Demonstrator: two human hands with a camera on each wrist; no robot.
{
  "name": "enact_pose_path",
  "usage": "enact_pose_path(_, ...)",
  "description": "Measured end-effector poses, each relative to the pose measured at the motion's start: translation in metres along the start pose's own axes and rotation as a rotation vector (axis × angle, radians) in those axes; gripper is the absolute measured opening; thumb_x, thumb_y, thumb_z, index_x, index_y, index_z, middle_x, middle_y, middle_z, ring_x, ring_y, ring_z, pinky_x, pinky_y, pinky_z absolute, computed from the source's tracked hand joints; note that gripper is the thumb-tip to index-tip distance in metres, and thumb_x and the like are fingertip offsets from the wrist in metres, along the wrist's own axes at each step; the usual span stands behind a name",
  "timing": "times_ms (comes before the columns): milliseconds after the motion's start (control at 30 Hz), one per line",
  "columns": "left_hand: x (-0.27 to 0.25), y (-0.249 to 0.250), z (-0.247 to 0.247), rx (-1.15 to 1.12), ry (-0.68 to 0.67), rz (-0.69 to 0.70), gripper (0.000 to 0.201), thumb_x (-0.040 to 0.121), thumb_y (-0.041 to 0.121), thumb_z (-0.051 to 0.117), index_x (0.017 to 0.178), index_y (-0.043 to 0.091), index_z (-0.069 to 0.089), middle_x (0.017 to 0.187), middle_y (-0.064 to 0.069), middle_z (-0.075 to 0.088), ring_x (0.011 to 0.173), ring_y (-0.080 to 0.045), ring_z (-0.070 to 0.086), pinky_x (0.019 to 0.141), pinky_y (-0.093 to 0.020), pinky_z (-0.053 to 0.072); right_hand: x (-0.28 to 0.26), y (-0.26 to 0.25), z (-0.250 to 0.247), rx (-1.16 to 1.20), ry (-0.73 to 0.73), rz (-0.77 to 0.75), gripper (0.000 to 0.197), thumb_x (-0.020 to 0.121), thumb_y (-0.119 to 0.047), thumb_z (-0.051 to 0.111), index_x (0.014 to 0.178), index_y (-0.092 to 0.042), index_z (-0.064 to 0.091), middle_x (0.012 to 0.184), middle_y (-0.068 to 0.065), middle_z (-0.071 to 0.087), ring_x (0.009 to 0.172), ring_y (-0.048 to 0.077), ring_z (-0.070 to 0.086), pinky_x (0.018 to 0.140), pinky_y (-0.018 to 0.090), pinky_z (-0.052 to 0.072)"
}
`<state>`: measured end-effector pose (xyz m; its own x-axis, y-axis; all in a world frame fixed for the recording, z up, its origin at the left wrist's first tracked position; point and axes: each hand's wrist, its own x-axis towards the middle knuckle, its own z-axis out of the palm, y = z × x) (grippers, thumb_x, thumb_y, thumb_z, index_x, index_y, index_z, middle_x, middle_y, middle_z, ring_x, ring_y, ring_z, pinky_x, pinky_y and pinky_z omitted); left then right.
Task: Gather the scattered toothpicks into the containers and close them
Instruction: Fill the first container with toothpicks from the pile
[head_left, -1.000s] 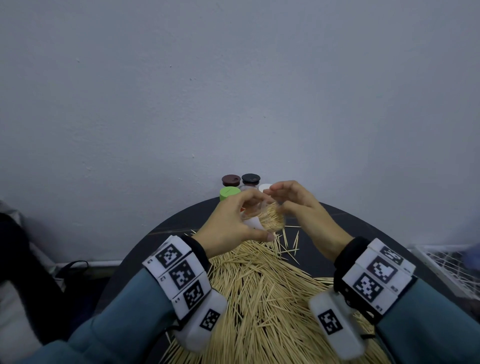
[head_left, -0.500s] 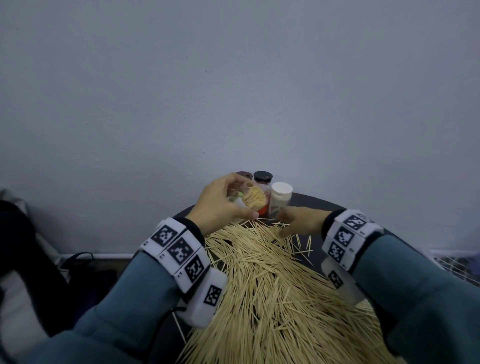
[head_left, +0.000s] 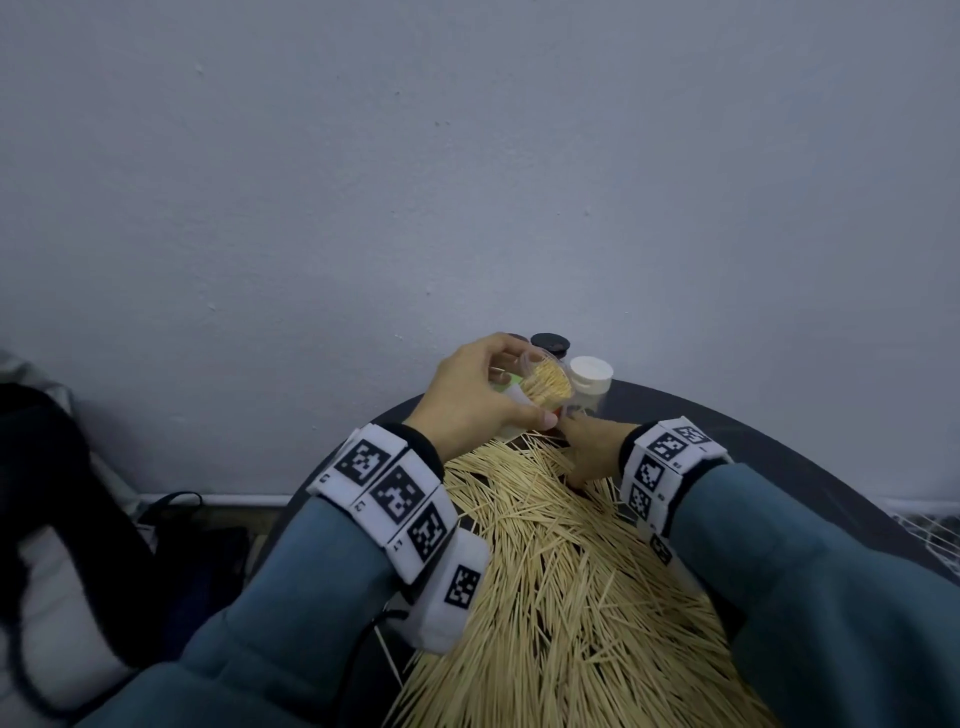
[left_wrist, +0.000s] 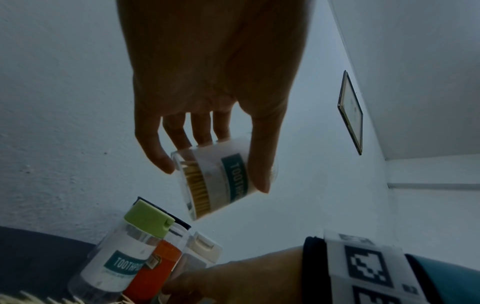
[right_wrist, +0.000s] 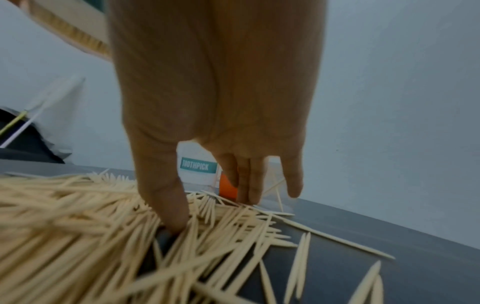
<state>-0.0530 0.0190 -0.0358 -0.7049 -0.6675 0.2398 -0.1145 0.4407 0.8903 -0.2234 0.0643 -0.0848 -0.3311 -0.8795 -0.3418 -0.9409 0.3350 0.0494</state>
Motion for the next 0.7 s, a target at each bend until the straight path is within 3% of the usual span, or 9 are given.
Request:
enact_pose_path(100, -0.001, 0.001, 0.001, 0.002, -0.006, -0.002, 0.054, 0.062, 0.011, 0.086, 0.106, 0.026, 0.059, 0.109, 0.003, 0.062, 0.108, -0.015, 0.056, 0.087, -0.026, 0.048, -0.004, 0.002, 0.0, -0.058, 0.017, -0.009, 0.068, 0.084, -0.029, 0.063, 0.141, -0.008, 0.032, 0.144, 0.012, 0.033, 0.131, 0.027, 0.036, 0.106, 0.042, 0.037)
enact_pose_path(267, -0.003, 0.002, 0.002, 0.001, -0.014, -0.016, 0.056, 0.061, 0.012, 0.087, 0.109, 0.024, 0.06, 0.111, 0.001, 0.063, 0.108, -0.017, 0.058, 0.087, -0.028, 0.049, -0.018, 0.004, 0.004, -0.044, 0.014, -0.042, 0.038, 0.092, -0.029, 0.053, 0.122, -0.006, 0.047, 0.128, 0.011, 0.05, 0.116, 0.026, 0.05, 0.096, 0.038, 0.044)
enact_pose_path(433, -0.005, 0.004, 0.004, 0.006, -0.038, -0.018, 0.062, 0.063, 0.012, 0.086, 0.118, 0.019, 0.059, 0.113, 0.001, 0.062, 0.108, -0.016, 0.057, 0.073, -0.017, 0.046, -0.027, 0.0, 0.009, -0.047, 0.003, -0.031, 0.038, 0.099, -0.023, 0.037, 0.128, 0.001, 0.041, 0.133, 0.016, 0.048, 0.121, 0.029, 0.048, 0.097, 0.035, 0.039)
enact_pose_path(567, -0.006, 0.006, 0.006, 0.006, -0.048, -0.022, 0.063, 0.064, 0.011, 0.085, 0.121, 0.018, 0.058, 0.114, 0.0, 0.062, 0.109, -0.016, 0.056, 0.074, -0.017, 0.046, -0.031, -0.004, 0.016, -0.103, -0.064, 0.053, 0.034, 0.099, -0.01, 0.032, 0.13, 0.003, 0.037, 0.135, 0.019, 0.045, 0.123, 0.033, 0.047, 0.102, 0.045, 0.039)
enact_pose_path(700, -0.008, 0.007, 0.007, 0.007, -0.051, -0.029, 0.065, 0.064, 0.011, 0.085, 0.122, 0.017, 0.057, 0.115, 0.0, 0.062, 0.11, -0.017, 0.057, 0.081, -0.023, 0.049, -0.039, -0.008, 0.017, -0.14, -0.068, 0.017, 0.038, 0.098, -0.004, 0.036, 0.134, 0.005, 0.032, 0.139, 0.019, 0.039, 0.128, 0.032, 0.041, 0.105, 0.04, 0.036)
